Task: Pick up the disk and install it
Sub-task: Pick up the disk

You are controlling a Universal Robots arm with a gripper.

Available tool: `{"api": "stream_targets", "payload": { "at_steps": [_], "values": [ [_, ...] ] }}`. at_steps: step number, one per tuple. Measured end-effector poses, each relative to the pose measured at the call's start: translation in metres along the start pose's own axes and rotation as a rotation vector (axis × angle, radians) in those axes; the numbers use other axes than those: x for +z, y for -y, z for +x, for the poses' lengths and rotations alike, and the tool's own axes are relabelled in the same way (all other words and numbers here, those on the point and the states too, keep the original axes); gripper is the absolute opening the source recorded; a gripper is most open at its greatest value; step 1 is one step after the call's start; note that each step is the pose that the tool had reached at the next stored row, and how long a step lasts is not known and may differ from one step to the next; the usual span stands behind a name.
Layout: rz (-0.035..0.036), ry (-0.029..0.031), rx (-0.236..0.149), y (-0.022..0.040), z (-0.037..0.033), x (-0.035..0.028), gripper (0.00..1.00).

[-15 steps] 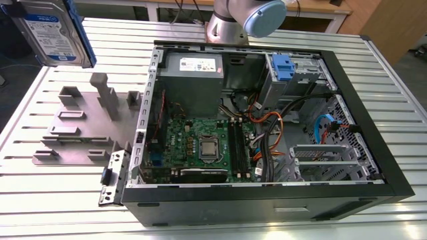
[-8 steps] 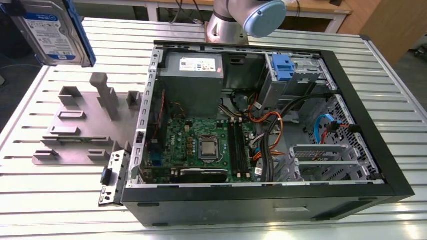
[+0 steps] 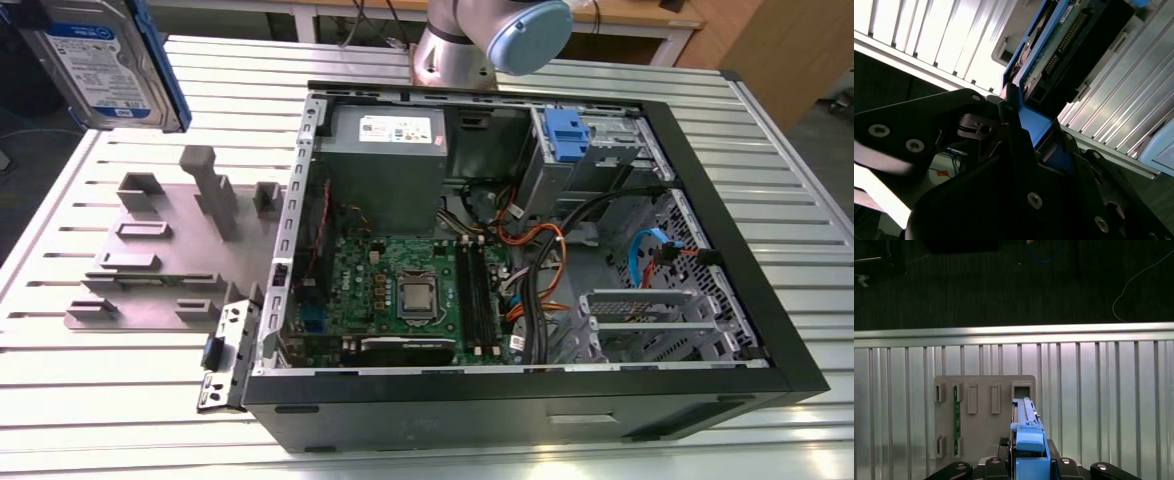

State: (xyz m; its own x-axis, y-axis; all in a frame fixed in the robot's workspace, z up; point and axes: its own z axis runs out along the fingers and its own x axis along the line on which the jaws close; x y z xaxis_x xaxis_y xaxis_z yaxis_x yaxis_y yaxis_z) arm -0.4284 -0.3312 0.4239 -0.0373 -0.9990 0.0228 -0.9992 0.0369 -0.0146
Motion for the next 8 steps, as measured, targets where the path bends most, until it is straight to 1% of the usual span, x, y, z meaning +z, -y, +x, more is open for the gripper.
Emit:
{"api": "stream_targets", "payload": {
  "at_steps": [1, 3, 8],
  "values": [
    [0.0000, 0.0000, 0.000, 0.0000, 0.0000, -0.0002, 0.36],
    [0.0000, -0.0002, 0.000, 0.0001, 0.0002, -0.0086, 0.36],
    [-0.0001, -0.0003, 0.000, 0.0001, 0.0002, -0.0094, 0.36]
  ]
}}
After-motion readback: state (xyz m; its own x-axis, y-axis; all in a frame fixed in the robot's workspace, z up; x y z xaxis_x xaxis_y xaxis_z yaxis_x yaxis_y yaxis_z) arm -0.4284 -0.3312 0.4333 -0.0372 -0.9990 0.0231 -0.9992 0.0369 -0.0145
